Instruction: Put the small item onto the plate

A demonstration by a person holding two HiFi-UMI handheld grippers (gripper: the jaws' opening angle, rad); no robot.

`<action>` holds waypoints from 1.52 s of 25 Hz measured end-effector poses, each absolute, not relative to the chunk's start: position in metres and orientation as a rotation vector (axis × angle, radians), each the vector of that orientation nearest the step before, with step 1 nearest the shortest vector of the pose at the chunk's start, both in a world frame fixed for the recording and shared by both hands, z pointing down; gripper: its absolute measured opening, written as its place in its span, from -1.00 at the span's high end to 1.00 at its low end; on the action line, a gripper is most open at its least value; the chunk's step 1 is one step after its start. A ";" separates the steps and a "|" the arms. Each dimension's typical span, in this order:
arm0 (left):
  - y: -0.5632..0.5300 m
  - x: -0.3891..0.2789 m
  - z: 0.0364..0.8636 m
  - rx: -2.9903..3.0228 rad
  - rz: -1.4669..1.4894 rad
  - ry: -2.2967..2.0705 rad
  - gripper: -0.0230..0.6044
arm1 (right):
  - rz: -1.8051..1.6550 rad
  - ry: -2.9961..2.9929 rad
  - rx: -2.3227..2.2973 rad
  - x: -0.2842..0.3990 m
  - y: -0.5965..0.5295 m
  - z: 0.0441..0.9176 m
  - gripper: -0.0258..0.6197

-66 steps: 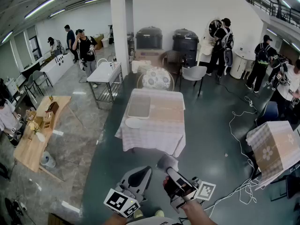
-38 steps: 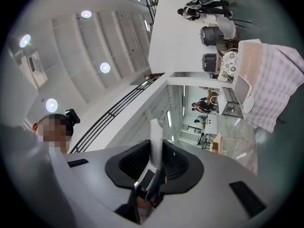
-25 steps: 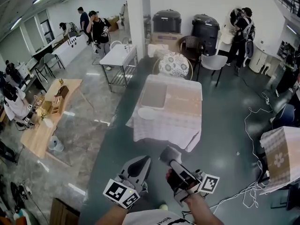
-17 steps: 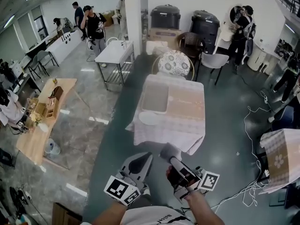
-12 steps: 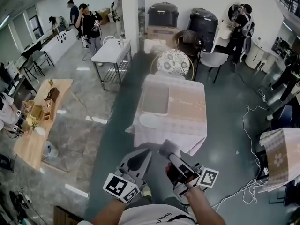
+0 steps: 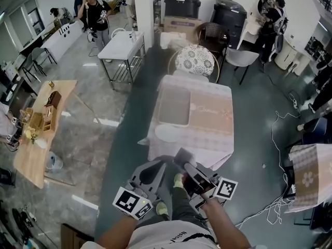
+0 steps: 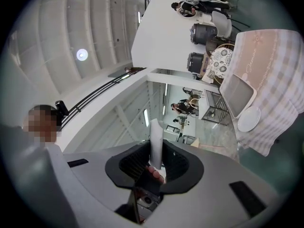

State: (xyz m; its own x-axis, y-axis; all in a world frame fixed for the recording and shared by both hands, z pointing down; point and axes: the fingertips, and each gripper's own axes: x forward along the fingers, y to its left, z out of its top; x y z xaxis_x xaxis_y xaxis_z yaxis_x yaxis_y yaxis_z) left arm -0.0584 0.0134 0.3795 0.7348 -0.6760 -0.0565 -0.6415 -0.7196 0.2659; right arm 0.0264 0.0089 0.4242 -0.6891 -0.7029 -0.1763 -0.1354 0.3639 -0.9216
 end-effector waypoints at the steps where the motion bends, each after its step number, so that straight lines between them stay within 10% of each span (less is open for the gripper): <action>1: 0.005 -0.058 0.383 2.705 -0.215 -1.052 0.91 | -1.334 2.074 -0.729 0.027 -0.001 0.430 0.66; 38: -0.216 -0.047 0.557 2.497 0.034 -1.058 0.91 | -1.958 1.968 -1.053 0.014 -0.206 0.748 0.66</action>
